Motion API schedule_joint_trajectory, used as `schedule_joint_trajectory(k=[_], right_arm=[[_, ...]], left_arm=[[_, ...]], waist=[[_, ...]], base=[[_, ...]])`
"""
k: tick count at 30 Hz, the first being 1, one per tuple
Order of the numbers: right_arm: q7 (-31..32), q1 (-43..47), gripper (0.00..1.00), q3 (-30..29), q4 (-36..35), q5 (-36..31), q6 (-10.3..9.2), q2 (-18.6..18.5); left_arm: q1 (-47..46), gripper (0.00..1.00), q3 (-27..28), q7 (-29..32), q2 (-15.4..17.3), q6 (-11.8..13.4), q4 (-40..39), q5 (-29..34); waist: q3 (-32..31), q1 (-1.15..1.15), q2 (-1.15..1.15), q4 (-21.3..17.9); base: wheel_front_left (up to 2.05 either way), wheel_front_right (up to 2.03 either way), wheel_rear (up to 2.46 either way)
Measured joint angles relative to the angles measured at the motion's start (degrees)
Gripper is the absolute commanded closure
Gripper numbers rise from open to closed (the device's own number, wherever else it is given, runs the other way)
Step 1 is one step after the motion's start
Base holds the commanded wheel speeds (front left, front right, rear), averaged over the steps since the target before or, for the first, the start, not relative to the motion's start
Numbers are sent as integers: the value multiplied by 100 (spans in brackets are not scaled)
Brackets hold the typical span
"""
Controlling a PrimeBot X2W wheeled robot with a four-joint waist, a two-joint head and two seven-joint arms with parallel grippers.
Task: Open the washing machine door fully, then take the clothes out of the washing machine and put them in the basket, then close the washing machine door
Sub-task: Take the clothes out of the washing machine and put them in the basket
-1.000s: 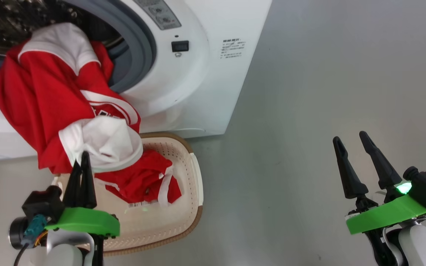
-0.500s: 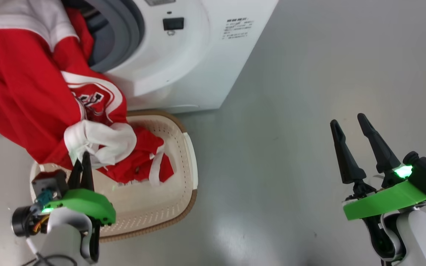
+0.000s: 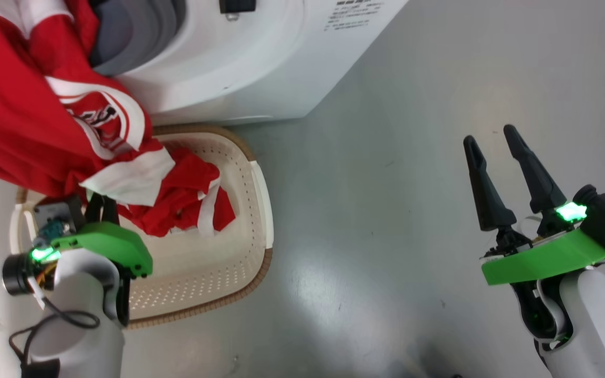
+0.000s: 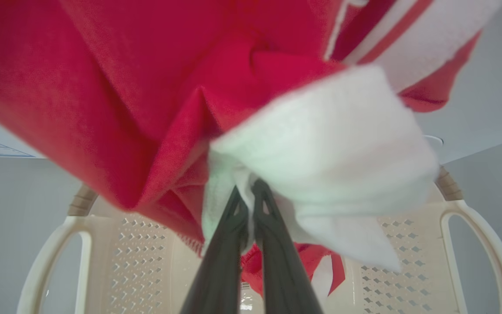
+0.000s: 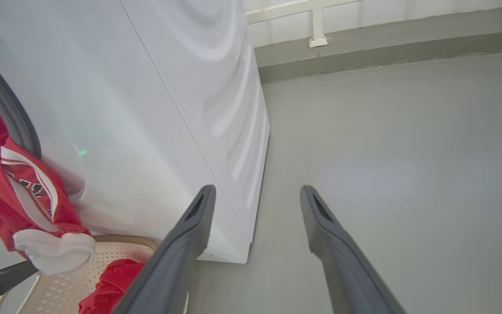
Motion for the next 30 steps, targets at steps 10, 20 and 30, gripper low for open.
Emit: schedule_joint_trajectory(k=[10, 20, 30], right_arm=[[-1, -99, 0, 14, -8, 1, 0, 3], [-1, -153, 0, 5, 9, 1, 0, -15], [-1, -148, 0, 5, 37, 1, 0, -41]], left_arm=[[-383, 76, 104, 0, 26, 9, 258, 1], [-407, 0, 171, 0, 16, 29, 208, 43], [-290, 0, 207, 0, -37, -53, -31, 43]], waist=[[240, 0, 0, -48], [137, 0, 0, 3], [-54, 0, 0, 80]], base=[[0, 0, 0], [0, 0, 0], [0, 0, 0]])
